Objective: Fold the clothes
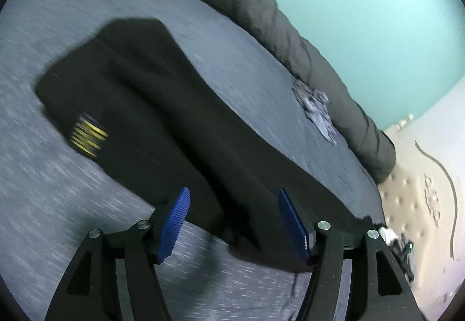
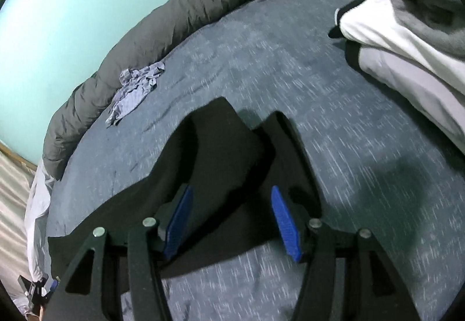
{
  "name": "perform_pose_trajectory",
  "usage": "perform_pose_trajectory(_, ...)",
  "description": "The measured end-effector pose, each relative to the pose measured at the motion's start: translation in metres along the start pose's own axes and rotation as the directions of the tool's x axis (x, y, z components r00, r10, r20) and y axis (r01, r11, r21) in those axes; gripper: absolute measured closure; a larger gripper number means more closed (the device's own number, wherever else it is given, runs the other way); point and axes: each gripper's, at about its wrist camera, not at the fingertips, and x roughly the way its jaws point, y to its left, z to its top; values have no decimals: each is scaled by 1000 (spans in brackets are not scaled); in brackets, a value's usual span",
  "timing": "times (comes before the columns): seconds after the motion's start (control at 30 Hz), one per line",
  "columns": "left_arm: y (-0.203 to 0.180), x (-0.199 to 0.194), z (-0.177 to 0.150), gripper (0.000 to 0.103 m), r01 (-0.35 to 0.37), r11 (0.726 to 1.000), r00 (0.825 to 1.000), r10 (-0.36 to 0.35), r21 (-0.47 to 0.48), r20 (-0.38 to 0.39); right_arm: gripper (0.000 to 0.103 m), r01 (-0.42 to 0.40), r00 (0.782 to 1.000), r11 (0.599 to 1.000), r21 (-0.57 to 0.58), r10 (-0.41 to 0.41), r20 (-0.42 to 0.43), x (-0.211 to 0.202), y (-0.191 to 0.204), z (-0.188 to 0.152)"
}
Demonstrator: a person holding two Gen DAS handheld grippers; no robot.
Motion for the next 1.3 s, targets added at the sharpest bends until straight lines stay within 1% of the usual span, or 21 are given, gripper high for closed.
perform_pose_trajectory(0.2,-19,24,-26,36,4,998,1000,-4,63,-9,46,9,1000,1000,16,-9,9,12,-2,9)
perform_pose_trajectory(0.27,-22,32,-32,36,-7,996,1000,9,92,-24,55,16,1000,1000,13,-16,13,16,-2,11)
perform_pose_trajectory(0.3,-24,34,-35,36,-6,995,999,9,101,-31,65,20,1000,1000,8,-20,16,18,-1,11)
perform_pose_trajectory(0.33,-24,35,-37,36,-6,994,999,10,105,-37,71,24,1000,1000,3,-24,19,19,0,11)
perform_pose_trajectory(0.37,-23,37,-38,36,-6,994,999,10,105,-41,76,28,999,1000,-2,-28,22,20,0,11)
perform_pose_trajectory(0.4,-22,38,-39,36,-6,995,999,11,104,-45,86,32,999,999,-7,-32,25,21,1,11)
perform_pose_trajectory(0.43,-21,39,-40,36,-6,995,999,11,99,-47,93,36,999,999,-11,-36,28,23,2,12)
perform_pose_trajectory(0.53,-16,39,-42,36,-10,996,999,15,93,-49,98,35,997,999,-26,-33,75,4,5,12)
perform_pose_trajectory(0.67,-18,40,-41,36,-7,996,999,11,90,-50,98,33,989,998,-46,-26,145,-25,10,11)
perform_pose_trajectory(0.7,-18,39,-41,36,-6,996,999,10,93,-47,99,33,989,998,-48,-26,149,-32,8,12)
perform_pose_trajectory(0.83,-21,35,-38,36,6,996,999,-2,93,-41,98,92,993,995,-39,-89,79,-32,-8,5)
perform_pose_trajectory(0.87,-22,34,-37,36,10,996,999,-6,92,-40,98,107,993,994,-29,-106,42,-25,-14,2)
perform_pose_trajectory(0.97,-23,33,-36,36,19,995,999,-15,93,-39,96,113,993,994,-1,-113,-14,-11,-28,-6)
perform_pose_trajectory(1.0,-24,33,-36,36,19,995,999,-15,96,-39,92,114,993,993,7,-113,-29,-8,-33,-8)
perform_pose_trajectory(1.03,-24,34,-36,36,19,995,999,-15,96,-40,82,124,992,992,7,-124,-15,-10,-34,-7)
perform_pose_trajectory(1.07,-24,34,-36,36,20,996,999,-17,92,-40,77,139,990,990,2,-139,17,-17,-33,-4)
perform_pose_trajectory(1.1,-23,33,-36,36,21,996,999,-18,90,-40,65,155,987,988,-3,-155,48,-23,-33,-2)
perform_pose_trajectory(1.13,-23,32,-36,35,23,996,999,-19,89,-39,60,171,982,985,-7,-170,79,-30,-32,1)
perform_pose_trajectory(1.17,-23,32,-35,36,24,996,999,-20,89,-39,59,173,982,984,-32,-170,84,-29,-26,2)
perform_pose_trajectory(1.3,-27,37,-35,35,28,995,999,-24,94,-43,58,146,989,973,-179,-141,41,-8,12,-1)
